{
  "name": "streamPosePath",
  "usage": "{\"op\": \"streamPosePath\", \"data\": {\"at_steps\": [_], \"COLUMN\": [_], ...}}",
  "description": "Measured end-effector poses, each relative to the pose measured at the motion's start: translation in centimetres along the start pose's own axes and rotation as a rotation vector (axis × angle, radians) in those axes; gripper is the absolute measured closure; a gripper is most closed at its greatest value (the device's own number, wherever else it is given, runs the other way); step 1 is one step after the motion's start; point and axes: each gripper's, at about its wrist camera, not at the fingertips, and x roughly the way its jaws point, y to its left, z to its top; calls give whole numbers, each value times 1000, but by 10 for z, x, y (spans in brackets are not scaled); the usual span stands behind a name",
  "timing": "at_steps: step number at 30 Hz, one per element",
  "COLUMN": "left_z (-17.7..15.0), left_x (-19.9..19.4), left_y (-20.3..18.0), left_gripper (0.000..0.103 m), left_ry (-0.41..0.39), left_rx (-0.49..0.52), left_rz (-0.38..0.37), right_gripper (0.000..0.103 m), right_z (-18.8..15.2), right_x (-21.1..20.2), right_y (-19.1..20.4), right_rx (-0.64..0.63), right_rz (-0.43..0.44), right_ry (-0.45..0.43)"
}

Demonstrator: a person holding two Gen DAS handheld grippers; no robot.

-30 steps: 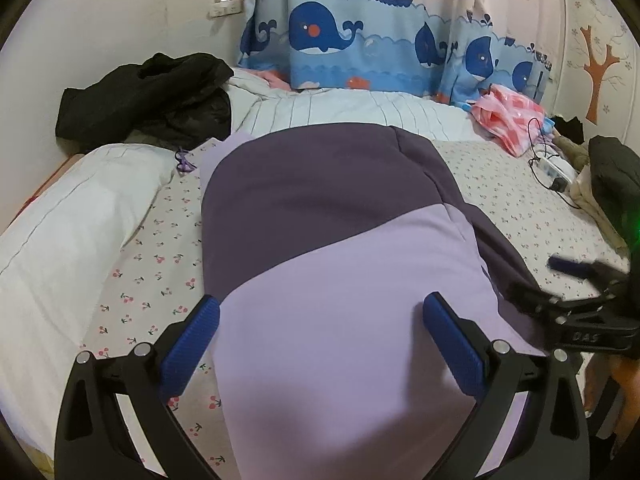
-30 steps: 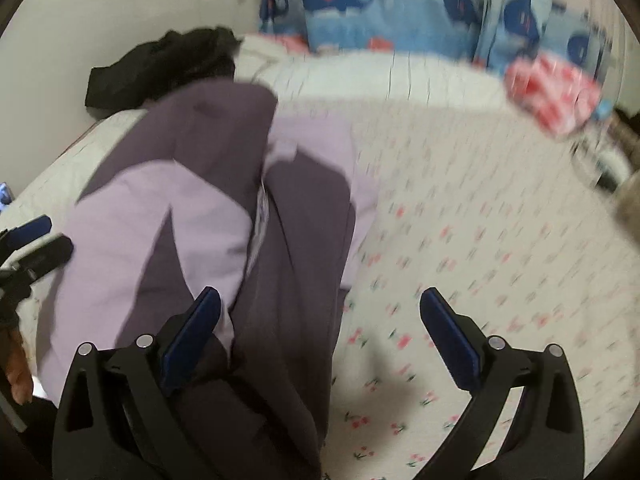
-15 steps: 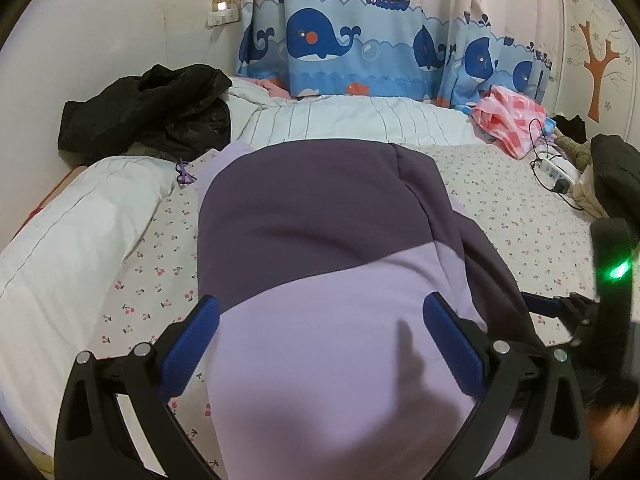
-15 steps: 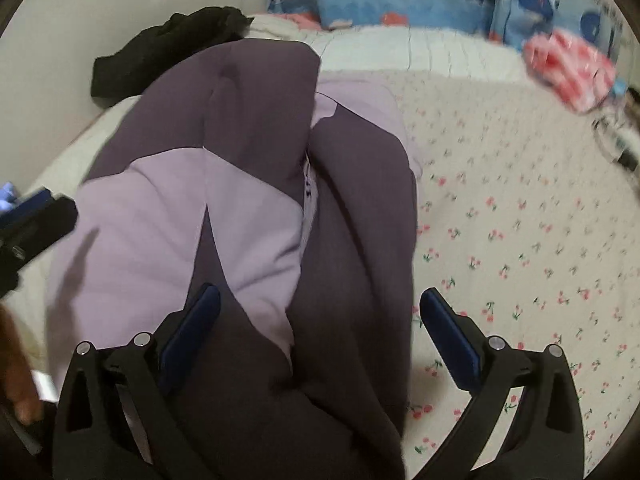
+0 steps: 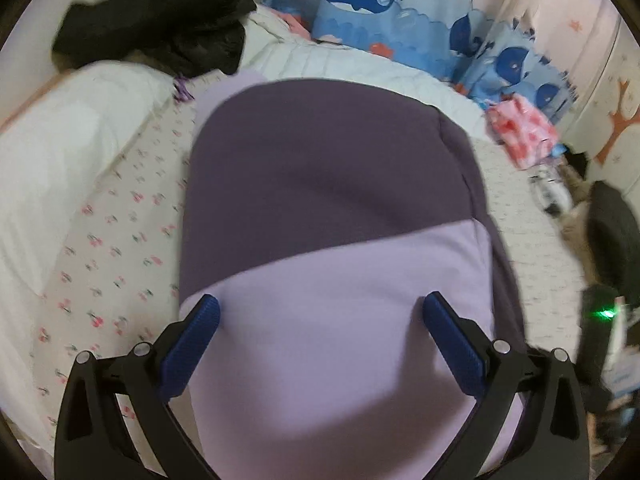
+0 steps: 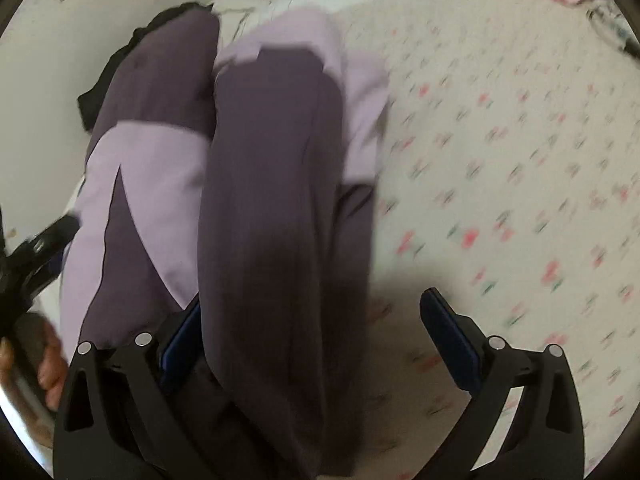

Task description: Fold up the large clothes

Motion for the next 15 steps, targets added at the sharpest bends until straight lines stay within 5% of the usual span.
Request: {"op": "streamPosePath", "data": {"at_steps": [3,8,11,15], "left_z": [2,-5,-9,3], "left_x": [-4,-5,-11,-23], "left_y": [-25,-59,-60,-27], "left_gripper": [6,6,6,6], "left_ry": [-76,-79,-87,-90], "left_rx": [99,246,267,114], "left_rz": [31,25,20,-59], "right_gripper": [7,7,7,7], "right_z": [-18,-11,-4,-2], "right_x": [7,-11,-42,-97], "right_y": [21,7,2,45], "right_rx": [-41,-93,-98,-203], "right_rz": [34,-29,-118,-231], "right_ry": [52,41,-56,-334]}}
